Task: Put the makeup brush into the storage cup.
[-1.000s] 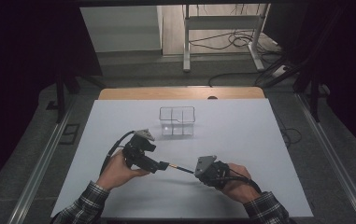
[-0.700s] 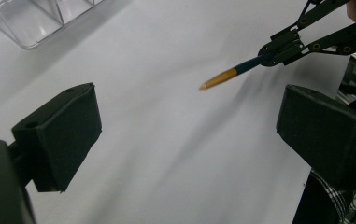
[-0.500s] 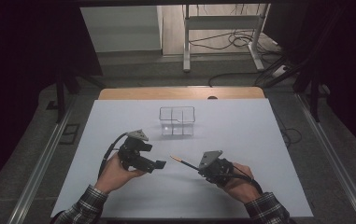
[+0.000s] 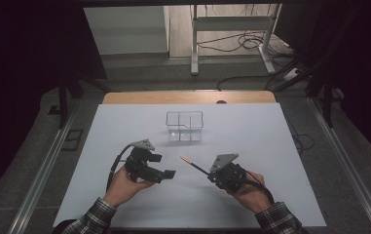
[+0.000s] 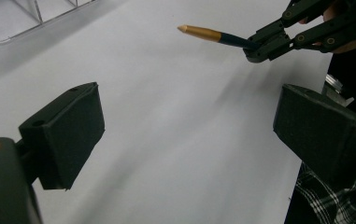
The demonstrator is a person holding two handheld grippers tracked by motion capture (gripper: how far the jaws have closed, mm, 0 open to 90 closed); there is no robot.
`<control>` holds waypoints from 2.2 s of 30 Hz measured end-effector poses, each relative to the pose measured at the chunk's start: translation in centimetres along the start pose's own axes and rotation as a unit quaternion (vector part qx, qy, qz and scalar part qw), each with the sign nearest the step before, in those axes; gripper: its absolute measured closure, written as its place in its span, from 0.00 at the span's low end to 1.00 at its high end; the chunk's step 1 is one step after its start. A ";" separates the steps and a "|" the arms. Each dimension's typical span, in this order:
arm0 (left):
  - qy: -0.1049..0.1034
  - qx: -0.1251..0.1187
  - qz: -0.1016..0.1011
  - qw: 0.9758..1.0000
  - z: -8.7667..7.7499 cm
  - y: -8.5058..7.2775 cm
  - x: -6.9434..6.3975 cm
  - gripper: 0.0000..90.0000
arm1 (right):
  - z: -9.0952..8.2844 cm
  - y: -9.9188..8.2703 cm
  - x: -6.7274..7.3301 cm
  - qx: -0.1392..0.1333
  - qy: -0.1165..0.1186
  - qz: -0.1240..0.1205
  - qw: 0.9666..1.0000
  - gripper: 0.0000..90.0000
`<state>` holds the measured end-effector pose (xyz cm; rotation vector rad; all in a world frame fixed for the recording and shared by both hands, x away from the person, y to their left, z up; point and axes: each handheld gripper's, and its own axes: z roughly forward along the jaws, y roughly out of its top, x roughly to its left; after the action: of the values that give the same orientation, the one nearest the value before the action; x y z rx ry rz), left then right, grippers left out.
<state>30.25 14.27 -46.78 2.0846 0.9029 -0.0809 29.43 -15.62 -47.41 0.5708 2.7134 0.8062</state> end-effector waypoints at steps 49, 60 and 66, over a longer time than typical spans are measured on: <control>-0.138 -0.112 -0.139 0.974 3.0 -0.7 1.3 0.69 | 0.9 1.3 2.1 -0.072 0.039 0.095 0.992 0.94; -0.160 -0.119 -0.157 0.967 3.3 -0.8 1.5 0.82 | 1.1 1.5 2.3 -0.073 0.046 0.093 0.992 0.94; -0.196 -0.132 -0.181 0.955 3.4 -1.0 1.7 0.92 | 1.2 1.5 2.3 -0.070 0.050 0.091 0.992 0.94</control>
<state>31.70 13.14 -50.28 1.5609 0.9750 -0.5213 28.25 -12.92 -47.89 0.7735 2.6929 1.0890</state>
